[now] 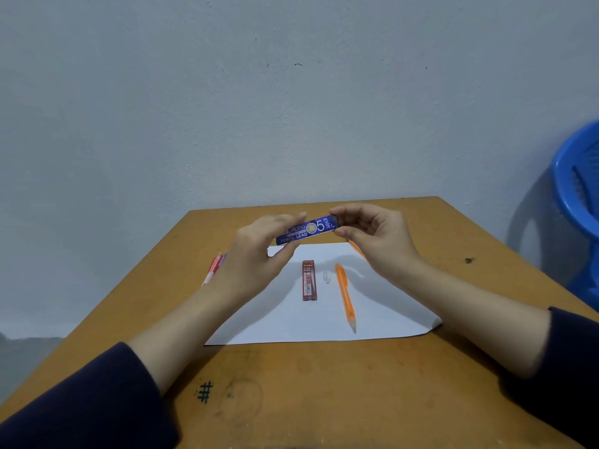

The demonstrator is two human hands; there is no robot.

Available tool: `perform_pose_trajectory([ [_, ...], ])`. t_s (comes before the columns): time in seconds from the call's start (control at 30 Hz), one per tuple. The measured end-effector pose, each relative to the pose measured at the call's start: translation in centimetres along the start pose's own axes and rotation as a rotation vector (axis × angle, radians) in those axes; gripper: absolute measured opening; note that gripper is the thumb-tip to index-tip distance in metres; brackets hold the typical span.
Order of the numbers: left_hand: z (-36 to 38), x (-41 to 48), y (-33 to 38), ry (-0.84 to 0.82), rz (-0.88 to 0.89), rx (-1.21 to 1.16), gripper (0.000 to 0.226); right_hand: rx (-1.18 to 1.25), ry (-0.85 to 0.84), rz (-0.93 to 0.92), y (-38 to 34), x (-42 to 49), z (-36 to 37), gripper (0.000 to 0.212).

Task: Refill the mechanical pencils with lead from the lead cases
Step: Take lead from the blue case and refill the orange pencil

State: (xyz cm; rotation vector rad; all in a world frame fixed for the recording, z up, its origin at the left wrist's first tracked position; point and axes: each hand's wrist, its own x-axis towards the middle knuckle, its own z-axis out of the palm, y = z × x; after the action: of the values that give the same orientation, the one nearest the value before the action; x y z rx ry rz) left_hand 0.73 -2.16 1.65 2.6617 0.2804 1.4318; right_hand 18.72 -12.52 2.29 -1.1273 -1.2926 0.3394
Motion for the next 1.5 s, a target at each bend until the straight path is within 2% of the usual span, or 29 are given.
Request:
perform_pose_trajectory([
  [0.17,0.0,0.0,-0.5,0.009,-0.048,0.038,0.032,-0.042,0.001,-0.001,-0.1,0.1,0.0,0.041],
  [0.37,0.0,-0.1,-0.6,-0.027,0.007,0.113,0.031,-0.143,-0.001,0.023,0.3,0.1,0.0,0.043],
  [0.53,0.1,-0.1,-1.0,-0.057,0.022,0.141,0.030,-0.183,-0.057,0.078,0.2,0.3,-0.2,0.032],
  [0.8,0.2,0.0,-0.8,-0.066,0.042,0.152,0.030,-0.373,-0.048,-0.018,-0.1,0.1,-0.3,0.028],
  [1.5,0.1,-0.3,-1.9,-0.157,0.048,0.170,0.029,-0.480,-0.181,0.010,0.6,0.4,-0.9,0.023],
])
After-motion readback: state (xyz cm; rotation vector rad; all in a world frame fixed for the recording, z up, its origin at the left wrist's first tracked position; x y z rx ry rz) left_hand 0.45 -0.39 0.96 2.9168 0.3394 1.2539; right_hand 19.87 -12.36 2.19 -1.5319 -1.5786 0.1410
